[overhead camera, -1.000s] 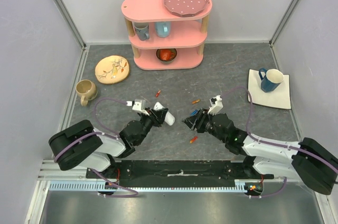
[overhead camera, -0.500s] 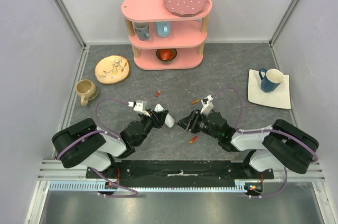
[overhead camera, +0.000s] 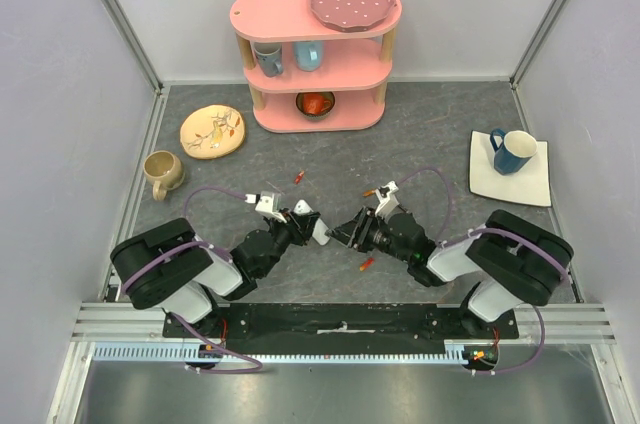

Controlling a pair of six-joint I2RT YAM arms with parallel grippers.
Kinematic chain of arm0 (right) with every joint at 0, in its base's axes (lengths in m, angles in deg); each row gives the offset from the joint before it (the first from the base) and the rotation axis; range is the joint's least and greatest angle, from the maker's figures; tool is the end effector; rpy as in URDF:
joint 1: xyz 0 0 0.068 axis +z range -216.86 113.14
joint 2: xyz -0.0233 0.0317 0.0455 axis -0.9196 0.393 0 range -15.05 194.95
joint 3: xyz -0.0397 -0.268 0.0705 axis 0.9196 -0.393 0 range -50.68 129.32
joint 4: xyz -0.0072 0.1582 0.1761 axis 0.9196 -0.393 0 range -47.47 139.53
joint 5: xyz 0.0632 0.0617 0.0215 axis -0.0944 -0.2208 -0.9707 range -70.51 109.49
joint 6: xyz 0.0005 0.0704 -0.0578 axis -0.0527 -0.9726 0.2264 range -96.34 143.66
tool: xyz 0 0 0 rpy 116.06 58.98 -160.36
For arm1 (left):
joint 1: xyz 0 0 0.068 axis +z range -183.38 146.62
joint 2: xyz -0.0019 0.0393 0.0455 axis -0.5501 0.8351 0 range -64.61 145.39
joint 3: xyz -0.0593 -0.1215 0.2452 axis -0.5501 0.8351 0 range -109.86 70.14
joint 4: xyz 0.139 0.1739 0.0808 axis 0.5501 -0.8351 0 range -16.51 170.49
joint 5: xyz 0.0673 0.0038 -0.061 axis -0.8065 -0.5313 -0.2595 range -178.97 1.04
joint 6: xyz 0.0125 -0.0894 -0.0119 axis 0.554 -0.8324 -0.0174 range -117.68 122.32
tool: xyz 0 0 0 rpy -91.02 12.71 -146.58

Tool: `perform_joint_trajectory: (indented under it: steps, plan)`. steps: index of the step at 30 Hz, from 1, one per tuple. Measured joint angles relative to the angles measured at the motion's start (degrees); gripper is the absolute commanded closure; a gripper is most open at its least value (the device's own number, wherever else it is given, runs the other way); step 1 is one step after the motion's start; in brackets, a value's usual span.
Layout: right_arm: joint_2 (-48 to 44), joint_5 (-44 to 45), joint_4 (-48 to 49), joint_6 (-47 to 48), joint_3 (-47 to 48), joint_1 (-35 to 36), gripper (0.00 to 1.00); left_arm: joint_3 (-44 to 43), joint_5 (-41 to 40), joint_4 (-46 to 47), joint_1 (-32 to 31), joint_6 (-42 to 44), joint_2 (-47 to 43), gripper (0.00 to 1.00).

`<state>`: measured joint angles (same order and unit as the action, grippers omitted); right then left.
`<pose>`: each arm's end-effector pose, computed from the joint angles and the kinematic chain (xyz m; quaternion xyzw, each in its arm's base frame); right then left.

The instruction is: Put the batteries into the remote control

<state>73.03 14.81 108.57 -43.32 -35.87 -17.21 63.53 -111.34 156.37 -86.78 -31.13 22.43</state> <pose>0.1775 0.2191 0.1545 0.0939 0.7833 0.5391 0.2948 0.1742 -0.1827 0.1671 -0.0048 0.7326 -0.3541 0.5813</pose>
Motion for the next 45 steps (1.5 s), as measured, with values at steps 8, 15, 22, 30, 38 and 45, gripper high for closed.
perform_joint_trajectory:
  steps: [8, 15, 22, 30, 38, 45]
  plan:
    - [7.4, -1.0, 7.0, -2.9, 0.0, 0.0, 0.5, 0.0, 0.0, 1.0, 0.0, 0.0, 0.7, 0.98]
    - [10.4, -1.4, 11.4, -4.4, 0.0, 0.0, 0.51, 0.2, 0.0, 1.1, -0.1, 0.0, 0.7, 0.98]
    - [12.4, -1.4, 13.9, -5.1, -0.2, 0.0, 0.51, 0.5, 0.0, 1.5, -0.1, 0.0, 0.7, 0.98]
    - [14.0, -1.4, 14.7, -5.5, -1.3, 0.0, 0.52, 0.8, -0.2, 1.9, -0.4, 0.0, 0.7, 0.98]
    - [15.4, -1.3, 15.1, -5.5, -1.3, 0.0, 0.54, 0.8, -0.2, 1.9, -0.5, 0.0, 0.7, 0.98]
    - [17.0, -1.3, 15.1, -5.6, -1.2, 0.0, 0.56, 1.0, -0.2, 2.1, -0.6, 0.0, 0.7, 0.98]
